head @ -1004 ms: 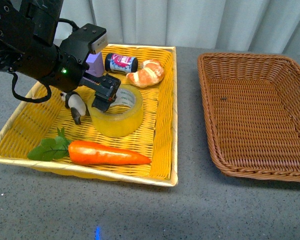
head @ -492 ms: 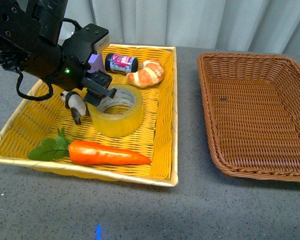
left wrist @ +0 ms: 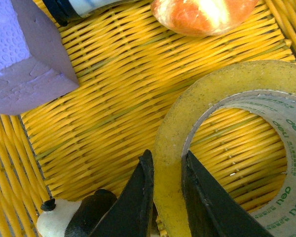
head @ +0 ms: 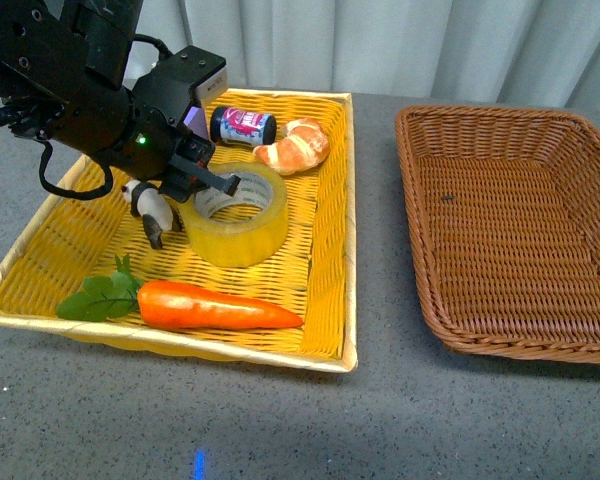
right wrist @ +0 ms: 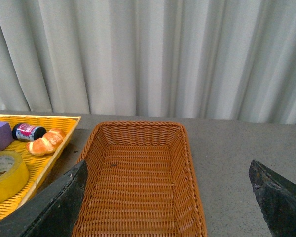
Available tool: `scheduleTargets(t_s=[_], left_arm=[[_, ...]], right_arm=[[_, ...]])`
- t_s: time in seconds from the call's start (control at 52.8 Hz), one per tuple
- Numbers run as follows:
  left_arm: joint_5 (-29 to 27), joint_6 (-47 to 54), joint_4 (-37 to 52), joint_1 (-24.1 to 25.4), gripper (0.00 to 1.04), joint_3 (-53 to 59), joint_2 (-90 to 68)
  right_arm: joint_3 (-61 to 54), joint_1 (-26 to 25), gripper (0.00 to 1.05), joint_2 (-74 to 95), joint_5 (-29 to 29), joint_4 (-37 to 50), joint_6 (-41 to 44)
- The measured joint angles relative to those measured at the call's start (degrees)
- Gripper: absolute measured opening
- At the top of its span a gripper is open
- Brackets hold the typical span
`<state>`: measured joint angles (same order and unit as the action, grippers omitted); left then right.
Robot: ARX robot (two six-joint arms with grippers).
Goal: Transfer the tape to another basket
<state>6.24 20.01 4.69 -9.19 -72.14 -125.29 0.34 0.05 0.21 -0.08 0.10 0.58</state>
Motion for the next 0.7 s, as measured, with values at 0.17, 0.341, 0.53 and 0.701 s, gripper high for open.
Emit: scheduleTargets(t_s=[0.17,0.341,0.53,0.701], left_arm=[[2.25,2.16,-2.49,-0.37,0.14,-1.46,2.60],[4.48,6.88,-5.60,-1.60,0.14,-5.79,6.23],[7.80,13.09,-8.61,-4.22,0.14,-10.08,6.95],[11.54,14.91,-10.03,-7.43,0.14,-14.49,6.32]], right_arm=[[0.00,0.00,0.96,0.00,-0.02,0.00,-0.02],[0.00,0.00,0.96,0.00,0.00,-0.02,0.00],[0.00,0.00,0.96,0.00,-0.02,0.00,0.00],[0.00,0.00,0.96,0.00,0.00,0.00,-0.02]])
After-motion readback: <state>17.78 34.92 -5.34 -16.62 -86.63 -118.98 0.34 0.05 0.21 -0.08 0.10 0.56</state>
